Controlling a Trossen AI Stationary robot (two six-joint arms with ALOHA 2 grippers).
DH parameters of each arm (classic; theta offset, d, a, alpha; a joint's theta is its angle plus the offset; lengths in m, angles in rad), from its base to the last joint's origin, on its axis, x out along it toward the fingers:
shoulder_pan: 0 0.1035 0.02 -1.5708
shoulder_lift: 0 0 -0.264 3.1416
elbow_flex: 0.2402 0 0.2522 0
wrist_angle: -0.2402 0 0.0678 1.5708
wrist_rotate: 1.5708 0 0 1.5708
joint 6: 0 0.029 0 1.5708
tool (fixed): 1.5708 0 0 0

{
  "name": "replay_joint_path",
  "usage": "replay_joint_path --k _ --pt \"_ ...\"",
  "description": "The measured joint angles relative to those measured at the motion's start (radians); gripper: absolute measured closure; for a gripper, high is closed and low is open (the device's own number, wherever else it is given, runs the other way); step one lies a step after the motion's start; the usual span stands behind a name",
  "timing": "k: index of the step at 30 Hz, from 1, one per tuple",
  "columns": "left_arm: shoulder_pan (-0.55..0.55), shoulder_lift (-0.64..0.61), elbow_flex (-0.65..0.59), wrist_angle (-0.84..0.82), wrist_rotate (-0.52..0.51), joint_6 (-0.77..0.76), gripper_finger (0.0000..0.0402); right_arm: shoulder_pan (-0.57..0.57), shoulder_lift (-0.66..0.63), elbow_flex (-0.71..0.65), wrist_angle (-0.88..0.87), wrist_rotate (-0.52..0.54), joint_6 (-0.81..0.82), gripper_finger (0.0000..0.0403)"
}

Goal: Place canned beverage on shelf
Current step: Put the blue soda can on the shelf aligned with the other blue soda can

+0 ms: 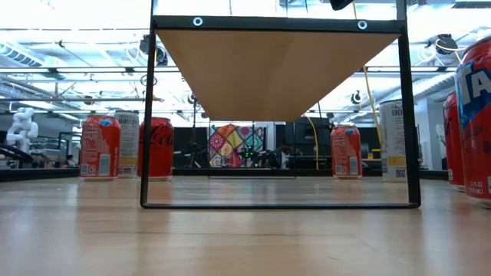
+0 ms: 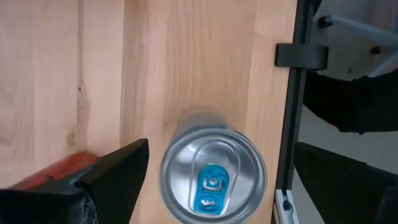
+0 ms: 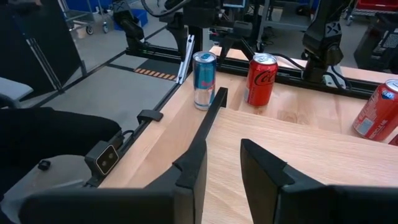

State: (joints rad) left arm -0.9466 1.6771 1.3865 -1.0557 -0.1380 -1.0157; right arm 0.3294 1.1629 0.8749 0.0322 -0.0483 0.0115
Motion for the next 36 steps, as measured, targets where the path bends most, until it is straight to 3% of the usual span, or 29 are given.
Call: replay_joint_path --k 13,24,36 --pt "-0.014 0.013 0.0 -0.001 -0.053 0.001 0.0004 0.0 0.0 0.0 0.0 0.0 0.003 0.0328" --pt "-0.014 0.013 0.0 -0.01 -0.056 0.008 0.0044 0.0 0.001 0.0 0.0 0.0 0.003 0.0328" --pt "-0.014 0.012 0.0 -0.009 -0.042 0.008 0.0048 0.0 0.001 0.0 0.0 0.0 0.003 0.0328"
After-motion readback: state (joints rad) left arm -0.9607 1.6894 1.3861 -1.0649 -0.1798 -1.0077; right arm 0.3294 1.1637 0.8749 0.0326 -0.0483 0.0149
